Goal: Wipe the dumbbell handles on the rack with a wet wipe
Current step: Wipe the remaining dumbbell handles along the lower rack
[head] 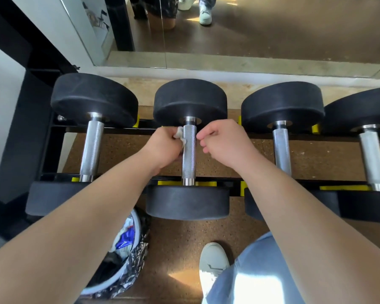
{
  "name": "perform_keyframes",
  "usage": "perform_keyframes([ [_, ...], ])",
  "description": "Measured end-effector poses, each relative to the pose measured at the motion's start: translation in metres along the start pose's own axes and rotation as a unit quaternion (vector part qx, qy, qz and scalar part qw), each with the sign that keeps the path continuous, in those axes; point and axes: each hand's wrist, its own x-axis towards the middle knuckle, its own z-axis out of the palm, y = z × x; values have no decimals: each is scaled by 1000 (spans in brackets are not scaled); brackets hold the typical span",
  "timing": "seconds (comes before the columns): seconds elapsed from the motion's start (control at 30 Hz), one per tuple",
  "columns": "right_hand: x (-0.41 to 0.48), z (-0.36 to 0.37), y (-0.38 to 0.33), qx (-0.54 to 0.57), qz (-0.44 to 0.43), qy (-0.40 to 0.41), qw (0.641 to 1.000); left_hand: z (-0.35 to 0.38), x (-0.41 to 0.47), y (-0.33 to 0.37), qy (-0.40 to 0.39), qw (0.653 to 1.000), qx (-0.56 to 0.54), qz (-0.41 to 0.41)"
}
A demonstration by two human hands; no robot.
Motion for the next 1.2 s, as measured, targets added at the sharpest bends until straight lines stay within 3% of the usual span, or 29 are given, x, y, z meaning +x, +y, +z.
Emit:
perform_keyframes([
  [0.1, 1, 0, 2, -9, 3, -15, 1000, -11, -14, -11, -137, 976, 166, -24],
  [0.17, 3, 1, 2, -15, 4, -31, 999, -15, -19, -19, -175, 948, 264, -28],
  [0.2, 4, 1, 2, -15, 6, -33, 999, -15, -18, -22, -176, 950, 256, -32],
  [0.3, 5, -2, 2, 3, 16, -26, 1000, -6, -6, -19, -148, 985, 8, -83],
  [0.37, 4, -6, 1, 19, 17, -15, 1000, 3, 7, -7, -90, 971, -186, -117],
  [0.43, 3, -10, 1, 35, 20, -9, 999, 9, 17, 1, -57, 946, -293, -125],
  [0.5, 3, -13, 3, 40, 27, -7, 999, 9, 16, 2, -83, 940, -300, -138],
  [0.63, 5, -16, 7, 36, 38, -27, 998, -1, -5, -14, -178, 958, -93, -204],
  [0.7, 8, -16, 8, 26, 42, -42, 998, -2, -6, -14, -178, 957, -61, -222],
  [0.93, 12, -18, 10, 20, 38, -33, 999, 3, 18, 3, -57, 931, -323, -160],
  [1.0, 12, -19, 10, 17, 36, -38, 998, 2, 9, -3, -96, 946, -263, -160],
  [1.07, 12, -19, 9, 12, 33, -48, 998, 1, -5, -10, -147, 967, -121, -170],
  [1.13, 11, -19, 8, 5, 29, -61, 998, -1, -17, -11, -152, 973, -4, -175],
  [1.2, 10, -19, 7, 2, 27, -67, 997, -2, -21, -11, -141, 976, 25, -162],
])
